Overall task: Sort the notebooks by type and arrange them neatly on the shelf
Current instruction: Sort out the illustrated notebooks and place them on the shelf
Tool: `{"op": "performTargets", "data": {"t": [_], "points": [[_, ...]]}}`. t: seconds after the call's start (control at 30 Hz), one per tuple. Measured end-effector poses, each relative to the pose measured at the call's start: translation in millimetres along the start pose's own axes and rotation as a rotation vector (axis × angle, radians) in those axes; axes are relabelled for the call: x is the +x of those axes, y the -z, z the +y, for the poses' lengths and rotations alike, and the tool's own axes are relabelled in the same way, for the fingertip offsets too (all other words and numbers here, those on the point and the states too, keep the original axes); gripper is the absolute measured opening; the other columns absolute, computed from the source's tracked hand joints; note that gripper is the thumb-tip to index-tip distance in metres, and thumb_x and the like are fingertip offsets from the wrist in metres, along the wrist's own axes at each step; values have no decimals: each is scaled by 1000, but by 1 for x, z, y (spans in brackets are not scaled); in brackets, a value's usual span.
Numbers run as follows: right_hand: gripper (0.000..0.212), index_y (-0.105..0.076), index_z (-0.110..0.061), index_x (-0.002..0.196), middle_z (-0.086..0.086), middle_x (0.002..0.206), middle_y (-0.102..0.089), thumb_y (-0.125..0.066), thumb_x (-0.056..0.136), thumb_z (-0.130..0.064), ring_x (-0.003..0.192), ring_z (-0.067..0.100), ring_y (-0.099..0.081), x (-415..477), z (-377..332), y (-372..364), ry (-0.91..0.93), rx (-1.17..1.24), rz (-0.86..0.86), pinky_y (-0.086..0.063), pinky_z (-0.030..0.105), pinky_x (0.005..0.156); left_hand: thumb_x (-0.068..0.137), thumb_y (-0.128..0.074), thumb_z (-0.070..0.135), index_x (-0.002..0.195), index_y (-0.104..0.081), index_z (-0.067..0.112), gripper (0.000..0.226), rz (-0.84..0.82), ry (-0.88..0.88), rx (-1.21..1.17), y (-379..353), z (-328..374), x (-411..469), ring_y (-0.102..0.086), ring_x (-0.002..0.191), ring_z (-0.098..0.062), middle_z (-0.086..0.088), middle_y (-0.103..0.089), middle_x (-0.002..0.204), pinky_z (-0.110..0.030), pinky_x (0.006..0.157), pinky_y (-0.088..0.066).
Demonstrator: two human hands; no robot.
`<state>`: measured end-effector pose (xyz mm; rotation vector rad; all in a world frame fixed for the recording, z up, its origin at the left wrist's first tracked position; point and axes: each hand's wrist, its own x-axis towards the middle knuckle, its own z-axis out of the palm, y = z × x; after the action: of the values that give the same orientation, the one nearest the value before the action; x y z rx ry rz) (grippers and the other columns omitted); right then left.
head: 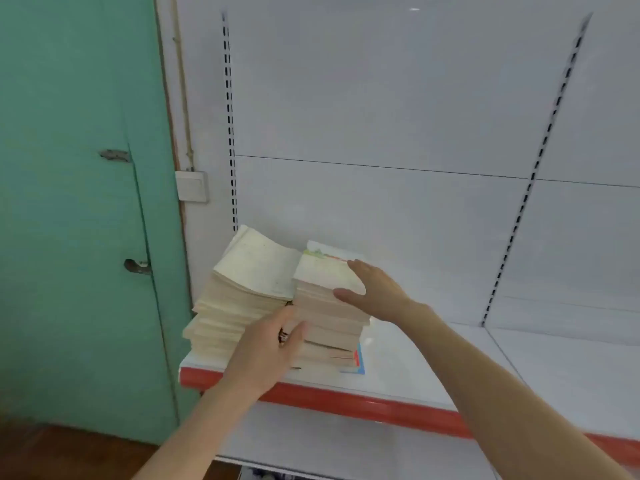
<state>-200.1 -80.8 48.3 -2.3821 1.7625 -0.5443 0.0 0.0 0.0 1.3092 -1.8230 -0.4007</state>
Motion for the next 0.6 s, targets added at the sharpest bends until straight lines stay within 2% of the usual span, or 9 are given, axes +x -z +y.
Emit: {"op": "performTargets", "data": {"t": [0.07, 0.1, 0.17, 0.23, 0.3, 0.37, 0.4, 0.5, 0.6], "points": [[70, -18, -14, 147, 3, 155, -18, -45, 92, -49, 142, 20, -18, 11, -9, -13, -6, -60, -59, -19, 36, 115, 90, -50, 44, 127, -54, 20, 44, -8, 39, -73, 5, -7, -1, -51, 115, -5, 12, -56, 119, -15, 93, -37], [64, -22, -12, 145, 5, 153, -24, -43, 94, -45, 140, 22, -23, 15, -12, -20, -13, -100, -88, -22, 37, 113, 89, -51, 48, 123, -55, 23, 42, -8, 39, -91, 5, -12, -2, -52, 110, -4, 13, -56, 113, -13, 90, -38], [41, -40, -10, 131, 7, 135, -45, -40, 98, -35, 127, 27, -39, 19, -15, -34, -4, -148, -58, -33, 36, 101, 88, -53, 47, 121, -55, 24, 41, -19, 79, -145, 5, -18, -4, -52, 101, 0, 16, -54, 106, -4, 82, -37], [29, -52, -8, 115, 7, 114, -56, -36, 99, -27, 112, 27, -48, 17, -16, -43, 13, -151, 64, -38, 34, 84, 91, -52, 37, 123, -54, 21, 36, -23, 140, -217, 7, -24, -2, -52, 100, 6, 20, -53, 108, 2, 77, -37], [30, -55, -8, 113, 7, 107, -60, -33, 101, -24, 107, 27, -50, 12, -17, -43, 28, -162, 158, -37, 33, 78, 91, -51, 36, 115, -57, 26, 26, -29, 173, -294, 8, -28, 2, -56, 103, 1, 19, -58, 108, -6, 84, -42], [32, -55, -13, 120, 7, 110, -61, -32, 101, -24, 110, 26, -50, 4, -19, -41, 37, -187, 166, -37, 32, 83, 91, -51, 37, 111, -60, 23, 26, -27, 241, -412, 7, -29, 7, -61, 102, -9, 10, -65, 105, -25, 91, -48], [32, -54, -15, 123, 6, 113, -61, -32, 101, -24, 111, 25, -49, -1, -19, -40, 50, -194, 173, -37, 31, 84, 92, -51, 35, 110, -60, 19, 26, -23, 305, -501, 6, -26, 10, -64, 98, -13, 4, -67, 101, -31, 90, -50], [32, -55, -16, 125, 1, 118, -62, -37, 99, -21, 114, 22, -52, -24, -21, -42, 90, -168, 244, -42, 30, 85, 92, -51, 37, 103, -58, 13, 27, -34, 531, -848, 5, -17, 22, -67, 88, -24, -14, -68, 97, -38, 81, -53], [30, -69, -12, 101, -1, 94, -72, -44, 87, -21, 86, 21, -68, -56, -27, -44, 270, -139, 398, -52, 24, 61, 92, -46, 45, 102, -58, 9, 39, -74, 650, -1099, 8, -11, 35, -65, 81, -28, -15, -67, 92, -36, 65, -55]]}}
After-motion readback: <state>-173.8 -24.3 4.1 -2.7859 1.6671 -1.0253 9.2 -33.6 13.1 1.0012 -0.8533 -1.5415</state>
